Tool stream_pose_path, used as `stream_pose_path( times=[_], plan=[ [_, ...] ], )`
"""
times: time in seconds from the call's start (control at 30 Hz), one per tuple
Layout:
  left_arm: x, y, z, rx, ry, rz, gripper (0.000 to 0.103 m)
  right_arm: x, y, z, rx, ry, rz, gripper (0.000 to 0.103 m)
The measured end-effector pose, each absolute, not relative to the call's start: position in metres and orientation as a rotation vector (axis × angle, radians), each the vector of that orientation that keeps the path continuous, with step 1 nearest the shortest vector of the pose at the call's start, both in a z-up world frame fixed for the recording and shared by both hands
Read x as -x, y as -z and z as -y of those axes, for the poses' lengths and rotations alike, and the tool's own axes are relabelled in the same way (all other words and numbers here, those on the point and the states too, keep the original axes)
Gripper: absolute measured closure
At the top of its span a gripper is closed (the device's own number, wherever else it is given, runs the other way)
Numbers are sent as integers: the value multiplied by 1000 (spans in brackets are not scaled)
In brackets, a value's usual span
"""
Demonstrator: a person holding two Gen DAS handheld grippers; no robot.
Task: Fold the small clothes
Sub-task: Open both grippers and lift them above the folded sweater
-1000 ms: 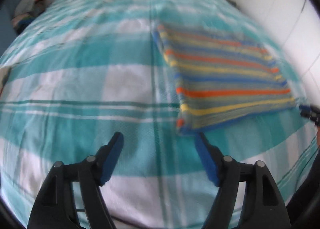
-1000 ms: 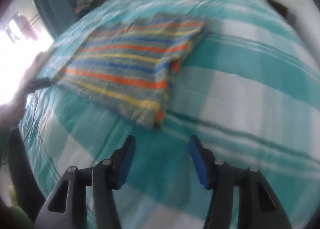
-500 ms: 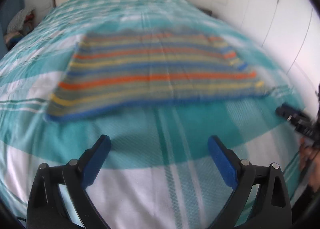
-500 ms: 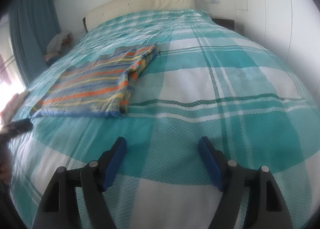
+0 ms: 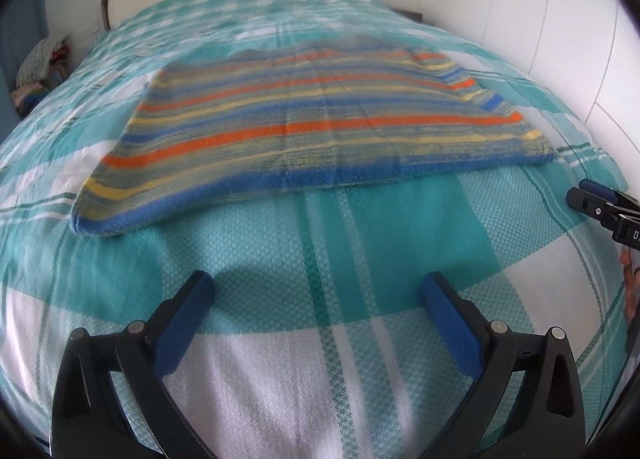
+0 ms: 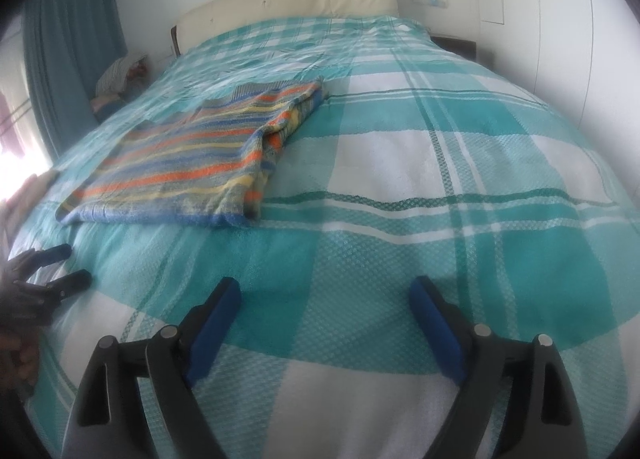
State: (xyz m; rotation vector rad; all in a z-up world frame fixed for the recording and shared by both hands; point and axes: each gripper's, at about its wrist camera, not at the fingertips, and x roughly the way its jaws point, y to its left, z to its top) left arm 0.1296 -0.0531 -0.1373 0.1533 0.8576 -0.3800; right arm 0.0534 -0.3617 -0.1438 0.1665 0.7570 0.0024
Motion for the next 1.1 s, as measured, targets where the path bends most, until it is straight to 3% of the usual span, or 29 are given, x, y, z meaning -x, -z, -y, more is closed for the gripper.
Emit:
stream_pose_path(
  times=[1.1],
  plan=[
    [-130, 138, 56, -169, 370, -858, 0, -53, 144, 362, -167, 1, -756, 16]
  ],
)
